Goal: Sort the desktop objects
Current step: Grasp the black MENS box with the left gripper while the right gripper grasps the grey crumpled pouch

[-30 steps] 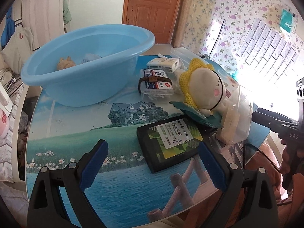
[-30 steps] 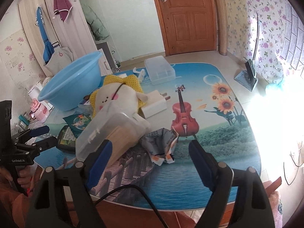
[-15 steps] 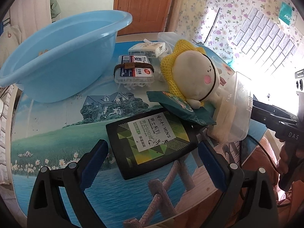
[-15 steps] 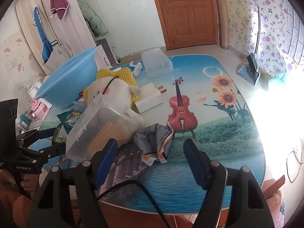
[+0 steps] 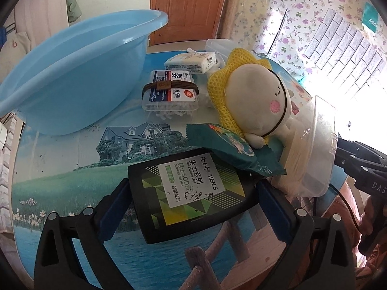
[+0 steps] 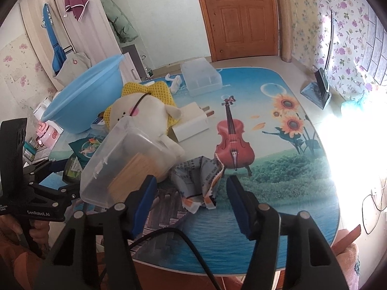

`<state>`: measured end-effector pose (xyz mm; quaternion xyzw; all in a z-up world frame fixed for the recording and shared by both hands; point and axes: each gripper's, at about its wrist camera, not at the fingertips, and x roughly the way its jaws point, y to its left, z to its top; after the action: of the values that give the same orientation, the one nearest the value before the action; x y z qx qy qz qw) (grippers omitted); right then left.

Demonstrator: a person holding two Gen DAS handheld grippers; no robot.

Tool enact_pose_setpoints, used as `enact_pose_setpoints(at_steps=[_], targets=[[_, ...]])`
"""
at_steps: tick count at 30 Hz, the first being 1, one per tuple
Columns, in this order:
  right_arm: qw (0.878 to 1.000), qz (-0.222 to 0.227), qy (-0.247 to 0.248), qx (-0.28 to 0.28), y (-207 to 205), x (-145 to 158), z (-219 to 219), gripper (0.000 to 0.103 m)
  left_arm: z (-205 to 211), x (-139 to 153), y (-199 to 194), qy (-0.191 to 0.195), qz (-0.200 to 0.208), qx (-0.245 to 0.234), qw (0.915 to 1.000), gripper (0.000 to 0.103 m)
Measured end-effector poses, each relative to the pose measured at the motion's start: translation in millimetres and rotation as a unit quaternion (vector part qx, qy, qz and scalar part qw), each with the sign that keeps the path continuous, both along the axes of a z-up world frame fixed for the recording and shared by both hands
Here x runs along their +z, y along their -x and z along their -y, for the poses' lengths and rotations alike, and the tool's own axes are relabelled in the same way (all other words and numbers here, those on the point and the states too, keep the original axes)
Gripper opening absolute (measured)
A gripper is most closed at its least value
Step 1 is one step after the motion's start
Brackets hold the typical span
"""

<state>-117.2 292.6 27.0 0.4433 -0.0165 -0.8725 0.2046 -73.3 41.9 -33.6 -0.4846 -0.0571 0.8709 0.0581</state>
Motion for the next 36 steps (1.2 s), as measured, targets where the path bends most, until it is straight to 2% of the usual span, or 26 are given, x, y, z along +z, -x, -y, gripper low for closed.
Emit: enact_pose_setpoints(at_steps=[3,4,7,11,16,21,26,29,36], targets=[[1.000,-0.006,-0.017,0.003,-1.3,0.0,3.0,0.043,2.7,1.3,0.5,-0.017,-0.004,0.009,0.9998,0.100],[1.000,-0.008,-0.022,0.002,-1.0,0.1,3.0,0.036,4.7,1.8,-0.4,-0.024,-0.005,0.010,0.9996,0.098],[1.000,-0.002,-0.007,0.000,0.7,0.2,-2.6,0.033,8.0,1.8,-0.5,-0.028,-0.005,0.015,0.9995,0.096],[1.000,-0.010,-0.014,-0.012,1.7,2.7,-7.3,0.032,10.7,2.7,-3.2,-0.022,-0.006,0.016,0.9996,0.095],[0.999,-0.010,-0.015,-0.033,4.3,5.4,-20.0,0.032,20.1,3.7,-9.8,-0.017,-0.003,0.022,0.9996,0.093],[0.999,-0.005,-0.015,-0.029,4.5,5.4,-17.6,0.031,31.7,2.2,-18.1,-0.007,-0.003,0.022,0.9997,0.093],[1.000,0.001,-0.019,-0.022,5.6,1.3,-8.2,0.038,35.9,0.1,-16.1,-0.009,-0.003,0.019,0.9998,0.093],[0.999,0.004,-0.027,-0.020,8.1,0.8,-3.9,0.042,31.6,-2.3,-13.1,0.003,-0.008,0.027,0.9996,0.093],[0.999,0.016,-0.038,-0.019,17.3,-4.3,1.7,0.047,18.8,-5.2,-9.6,0.045,-0.016,0.006,0.9988,0.090]])
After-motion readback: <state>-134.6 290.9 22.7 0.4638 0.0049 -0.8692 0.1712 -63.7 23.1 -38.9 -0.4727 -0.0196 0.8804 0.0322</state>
